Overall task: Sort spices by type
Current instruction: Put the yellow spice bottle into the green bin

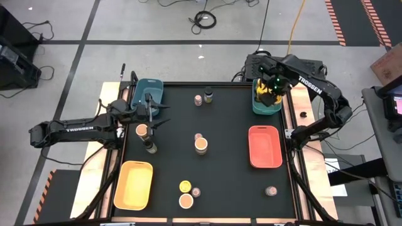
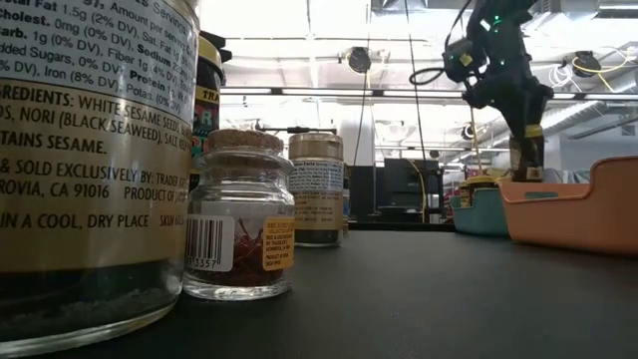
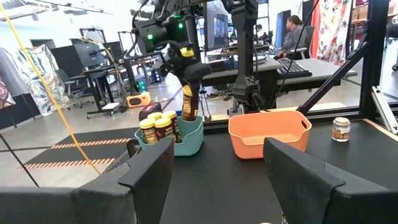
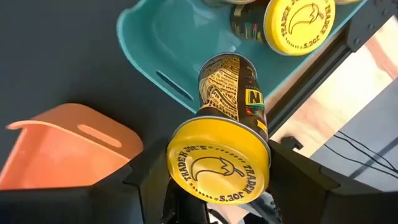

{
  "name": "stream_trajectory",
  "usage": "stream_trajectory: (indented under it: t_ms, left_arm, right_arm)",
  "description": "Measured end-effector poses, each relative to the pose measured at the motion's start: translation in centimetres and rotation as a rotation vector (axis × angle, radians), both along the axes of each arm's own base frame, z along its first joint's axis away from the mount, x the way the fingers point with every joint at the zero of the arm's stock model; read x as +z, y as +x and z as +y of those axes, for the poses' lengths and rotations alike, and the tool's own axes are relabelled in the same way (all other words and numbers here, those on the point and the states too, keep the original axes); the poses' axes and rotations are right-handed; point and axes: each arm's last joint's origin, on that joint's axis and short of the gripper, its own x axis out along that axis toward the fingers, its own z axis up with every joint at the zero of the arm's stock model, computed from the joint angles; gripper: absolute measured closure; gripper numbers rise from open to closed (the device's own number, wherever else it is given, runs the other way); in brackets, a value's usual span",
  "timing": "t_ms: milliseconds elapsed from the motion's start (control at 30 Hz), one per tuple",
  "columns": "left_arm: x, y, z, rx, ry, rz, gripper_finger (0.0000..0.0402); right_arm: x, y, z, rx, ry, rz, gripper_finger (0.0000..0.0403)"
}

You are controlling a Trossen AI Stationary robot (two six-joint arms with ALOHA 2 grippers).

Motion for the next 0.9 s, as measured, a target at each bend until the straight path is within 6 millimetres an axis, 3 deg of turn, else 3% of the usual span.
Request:
stream_trajectory:
  t_ms: [300, 900]
  left_arm:
    - [0.0, 0.0, 0.0, 0.000, 0.000, -0.001, 0.0150]
    - [0.0, 0.0, 0.0, 0.001, 0.003, -0.001, 0.0150]
  right_arm:
    - [-1.5, 0.4, -1.1, -0.022, -0.082, -0.050, 0.0183]
    - [-6.2, -0.7, -0.8, -0.028, -0.009, 0.009, 0.0183]
